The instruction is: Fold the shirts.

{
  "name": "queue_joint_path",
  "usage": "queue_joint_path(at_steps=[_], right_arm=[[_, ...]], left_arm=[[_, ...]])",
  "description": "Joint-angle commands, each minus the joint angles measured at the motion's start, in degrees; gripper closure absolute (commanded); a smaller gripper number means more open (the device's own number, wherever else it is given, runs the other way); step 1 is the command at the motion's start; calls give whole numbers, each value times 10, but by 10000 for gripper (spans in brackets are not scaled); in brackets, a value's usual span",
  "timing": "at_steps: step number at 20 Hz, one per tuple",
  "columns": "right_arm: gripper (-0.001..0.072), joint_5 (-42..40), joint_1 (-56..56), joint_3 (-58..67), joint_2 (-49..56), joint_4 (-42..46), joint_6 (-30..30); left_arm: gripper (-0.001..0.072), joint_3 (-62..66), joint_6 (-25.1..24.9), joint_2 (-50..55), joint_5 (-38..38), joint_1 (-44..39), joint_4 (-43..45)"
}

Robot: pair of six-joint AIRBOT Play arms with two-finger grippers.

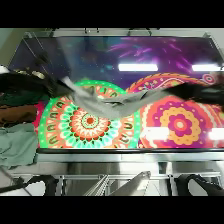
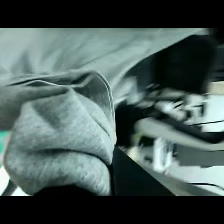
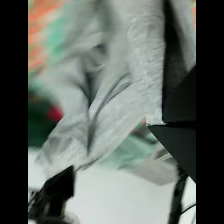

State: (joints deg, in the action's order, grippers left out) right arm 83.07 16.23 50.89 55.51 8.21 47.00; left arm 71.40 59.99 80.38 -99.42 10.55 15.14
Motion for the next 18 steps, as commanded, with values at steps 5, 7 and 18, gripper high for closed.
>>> queue_joint_path(at_steps=[5, 7, 18], right_arm=[[703, -284, 94, 125, -320, -63, -98], [703, -311, 94, 126, -317, -38, -102], [670, -394, -83, 127, 130, 4, -217]], left_arm=[[687, 32, -43, -247, -2, 117, -369], [682, 54, -38, -267, 45, 143, -306], [476, 75, -35, 38, 228, -40, 109]])
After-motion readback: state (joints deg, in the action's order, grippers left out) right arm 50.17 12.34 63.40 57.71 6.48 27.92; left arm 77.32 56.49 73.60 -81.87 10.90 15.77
